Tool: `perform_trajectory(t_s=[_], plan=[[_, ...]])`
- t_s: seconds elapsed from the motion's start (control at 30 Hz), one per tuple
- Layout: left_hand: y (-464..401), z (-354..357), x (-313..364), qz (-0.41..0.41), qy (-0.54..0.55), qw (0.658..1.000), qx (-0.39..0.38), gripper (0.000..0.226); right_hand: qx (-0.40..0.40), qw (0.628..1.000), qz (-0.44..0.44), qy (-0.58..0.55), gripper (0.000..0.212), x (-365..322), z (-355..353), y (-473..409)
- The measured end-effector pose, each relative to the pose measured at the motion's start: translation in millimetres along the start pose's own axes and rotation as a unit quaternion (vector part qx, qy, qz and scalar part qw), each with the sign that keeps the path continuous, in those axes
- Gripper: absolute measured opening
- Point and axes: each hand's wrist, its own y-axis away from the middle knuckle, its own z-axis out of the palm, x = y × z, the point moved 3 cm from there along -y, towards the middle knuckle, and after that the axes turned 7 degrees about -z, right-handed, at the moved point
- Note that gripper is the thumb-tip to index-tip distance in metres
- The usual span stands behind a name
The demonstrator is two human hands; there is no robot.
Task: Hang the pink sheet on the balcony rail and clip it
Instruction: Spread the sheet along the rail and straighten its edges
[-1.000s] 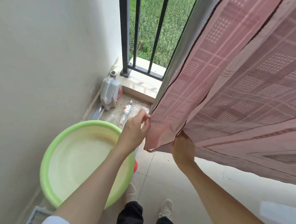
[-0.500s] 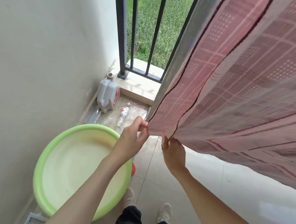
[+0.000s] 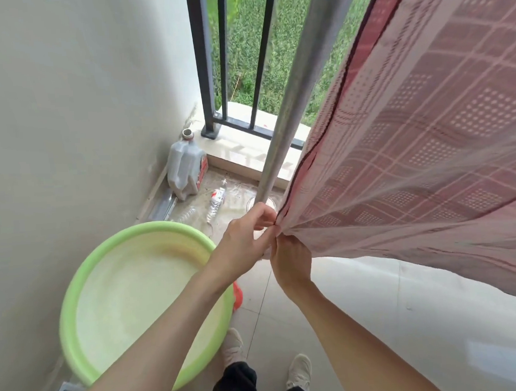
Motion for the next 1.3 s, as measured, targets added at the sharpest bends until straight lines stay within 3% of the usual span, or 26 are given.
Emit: perform_trajectory(t_s=[0.1,0.33,0.4,0.47,0.6,0.7,0.83,0.93,1.03,1.17,1.3], plan=[[-3.8,2.9,2.8,-0.002,-0.014,1.0,-0.008,0.027,0.045,0.999,-0.02,0.009,0.047,1.5,-2.4,-2.5],[-12.1,13.1,4.1,0.007,-0.033,0.999,0.015,0.008,0.085,0.994,-0.057,0.049,0.036,11.7,-0.5,13.3],[-11.4,15.4,8.1,0.001,-0.037,0.999,0.036,0.025,0.085,0.994,-0.064,0.025,0.036,14.0,1.1,13.0],[-13.5,15.7,4.9,-0.019,-0.028,0.997,0.066,0.025,0.062,0.995,-0.067,-0.034,0.035,18.2,7.6,9.0],[-21.8,18.0,-17.4,-0.039,0.017,0.996,0.08,0.024,-0.056,0.98,0.031,-0.187,0.028,34.9,28.1,11.4],[-23.9,30.2,-31.8,-0.04,0.027,0.997,0.064,0.023,-0.075,0.951,0.127,-0.271,0.034,48.3,32.8,19.2],[-28.8,56.6,-55.8,-0.066,0.045,0.996,0.048,0.003,-0.108,0.935,0.169,-0.293,0.039,70.4,43.5,27.2],[-32.2,81.2,-85.3,-0.075,0.046,0.994,0.061,0.008,-0.107,0.928,0.167,-0.316,0.038,94.6,59.7,39.0],[-39.2,106.9,-122.1,-0.086,0.045,0.989,0.108,0.028,-0.115,0.912,0.195,-0.343,0.036,129.2,91.0,47.2],[-53.8,140.3,-174.7,-0.053,0.062,0.982,0.169,0.019,-0.125,0.842,0.279,-0.445,0.035,179.9,160.0,55.9],[-73.8,167.7,-231.3,-0.035,0.081,0.978,0.19,0.014,-0.13,0.686,0.344,-0.628,0.028,211.1,232.2,46.3]])
